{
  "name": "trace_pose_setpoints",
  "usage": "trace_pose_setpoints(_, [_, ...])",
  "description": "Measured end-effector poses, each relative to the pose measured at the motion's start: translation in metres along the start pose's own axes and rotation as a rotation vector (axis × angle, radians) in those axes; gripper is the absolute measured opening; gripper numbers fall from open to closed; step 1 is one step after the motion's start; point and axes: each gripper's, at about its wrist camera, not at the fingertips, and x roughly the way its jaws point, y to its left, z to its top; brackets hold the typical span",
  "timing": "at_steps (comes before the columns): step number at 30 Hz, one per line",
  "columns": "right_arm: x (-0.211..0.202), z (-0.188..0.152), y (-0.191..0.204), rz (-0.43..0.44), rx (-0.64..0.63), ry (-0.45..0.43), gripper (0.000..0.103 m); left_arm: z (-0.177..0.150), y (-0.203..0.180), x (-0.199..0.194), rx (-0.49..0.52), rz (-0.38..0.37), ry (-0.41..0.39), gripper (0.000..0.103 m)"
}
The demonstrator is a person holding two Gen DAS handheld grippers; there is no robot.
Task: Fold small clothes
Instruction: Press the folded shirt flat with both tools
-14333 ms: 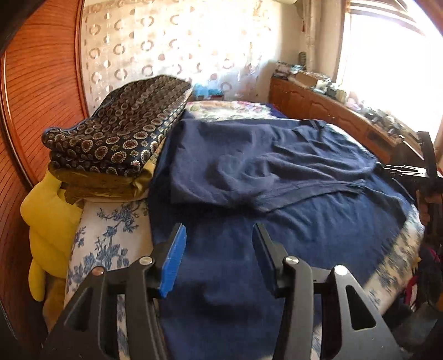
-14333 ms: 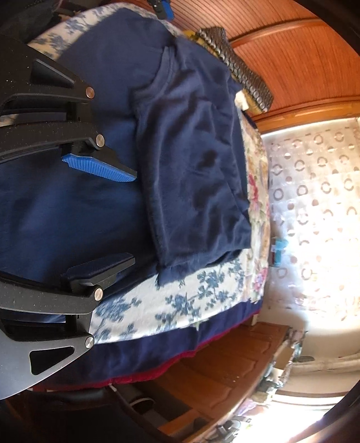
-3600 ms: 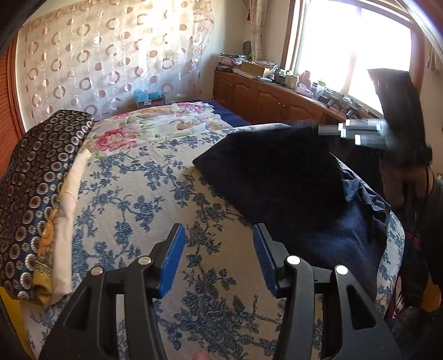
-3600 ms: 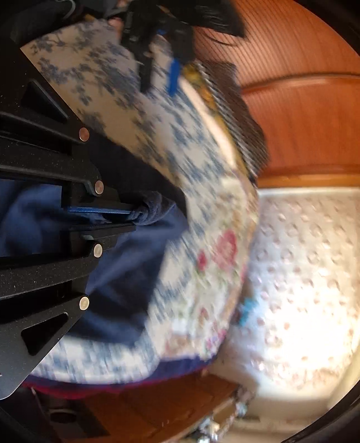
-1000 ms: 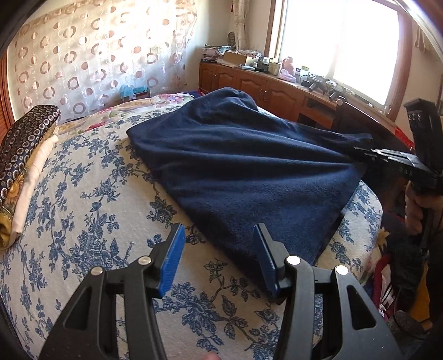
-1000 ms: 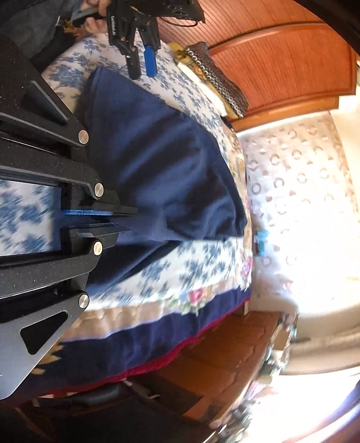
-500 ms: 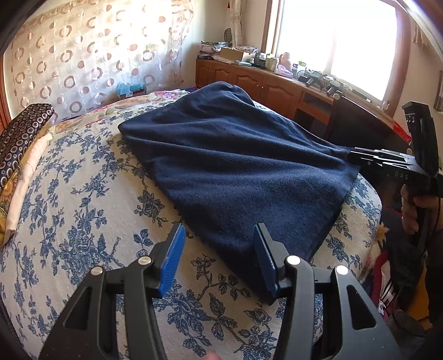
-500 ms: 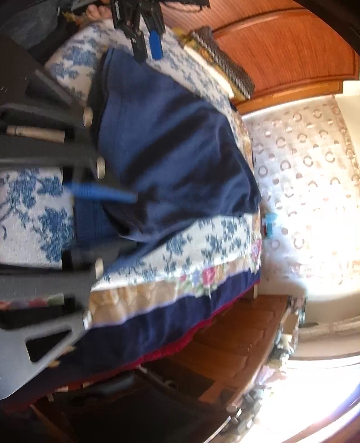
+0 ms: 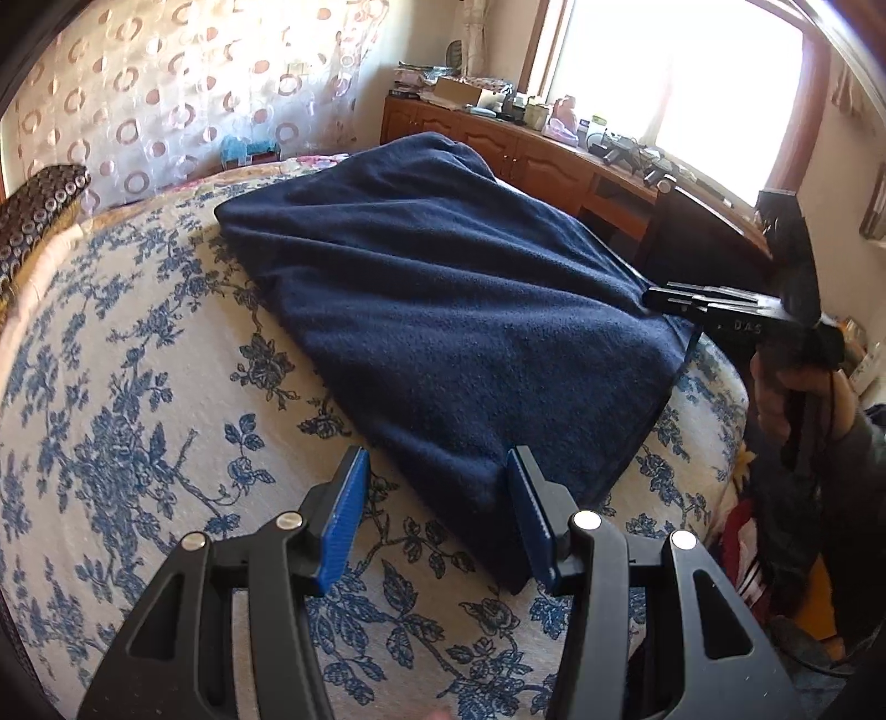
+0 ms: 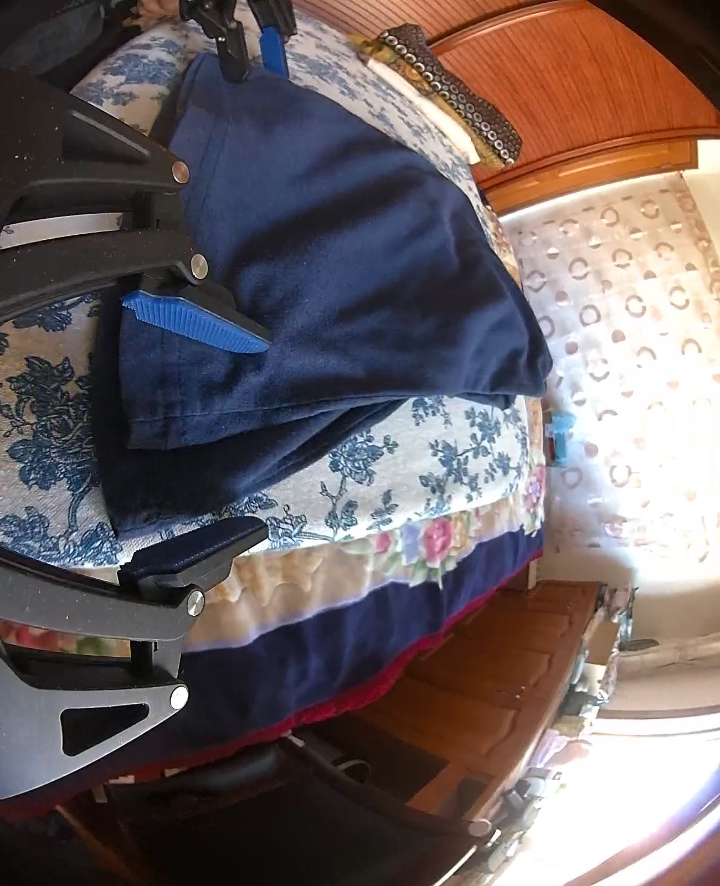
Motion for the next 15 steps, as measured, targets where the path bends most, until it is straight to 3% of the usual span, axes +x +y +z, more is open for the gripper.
trace_pose_setpoints(7, [-0.004,-0.003,0.003,0.055,-0.018,0.018,0.063,-0.006,0.001,-0.003,-0.017,-0.066,-0.014,0.050])
trace_pose_setpoints(8, [-0.004,-0.004,0.004,0.057,-0.027,0.020,0.061,-0.008,-0.001,-0.004,-0.013,-0.076,-0.015,0.042])
trace_pose_setpoints(11, [-0.006,-0.005,0.009,0.087,-0.044,0.033,0.043,-0.011,-0.005,-0.004,-0.009,-0.104,-0.017,0.028])
trace_pose_setpoints(13, [-0.006,-0.006,0.010,0.114,-0.047,0.045,0.027,-0.011,-0.005,-0.004,-0.008,-0.109,-0.014,0.023])
trace_pose_setpoints(14, [-0.007,-0.006,0.011,0.129,-0.054,0.050,0.015,-0.010,-0.003,-0.003,-0.020,-0.114,-0.010,0.014])
trace_pose_setpoints(15, [-0.008,-0.006,0.014,0.143,-0.064,0.054,0.010,-0.010,-0.003,-0.003,-0.021,-0.117,-0.011,0.013])
